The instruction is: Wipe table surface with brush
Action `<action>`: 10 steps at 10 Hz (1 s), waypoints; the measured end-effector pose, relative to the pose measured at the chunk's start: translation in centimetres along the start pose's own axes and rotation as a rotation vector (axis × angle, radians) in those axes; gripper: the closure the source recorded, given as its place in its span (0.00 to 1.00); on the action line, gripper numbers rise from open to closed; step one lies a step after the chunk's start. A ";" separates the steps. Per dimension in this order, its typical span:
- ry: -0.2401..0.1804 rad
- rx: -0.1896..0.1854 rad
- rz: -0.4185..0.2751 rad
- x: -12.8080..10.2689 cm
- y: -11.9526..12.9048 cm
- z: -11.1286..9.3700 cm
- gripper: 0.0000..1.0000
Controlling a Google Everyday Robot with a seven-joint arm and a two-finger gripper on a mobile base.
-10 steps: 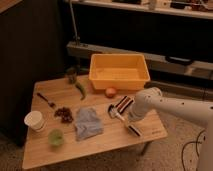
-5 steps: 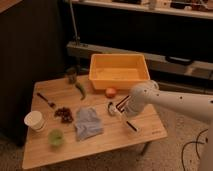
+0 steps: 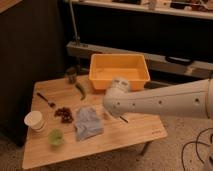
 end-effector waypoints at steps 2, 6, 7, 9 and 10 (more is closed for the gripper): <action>-0.002 0.009 -0.038 0.1 1.4 0.3 1.00; -0.005 -0.062 -0.057 -0.2 3.1 0.8 1.00; 0.000 -0.088 -0.050 0.0 3.2 1.1 1.00; 0.004 -0.139 -0.026 0.5 2.9 1.5 1.00; 0.004 -0.146 -0.022 0.6 2.9 1.5 1.00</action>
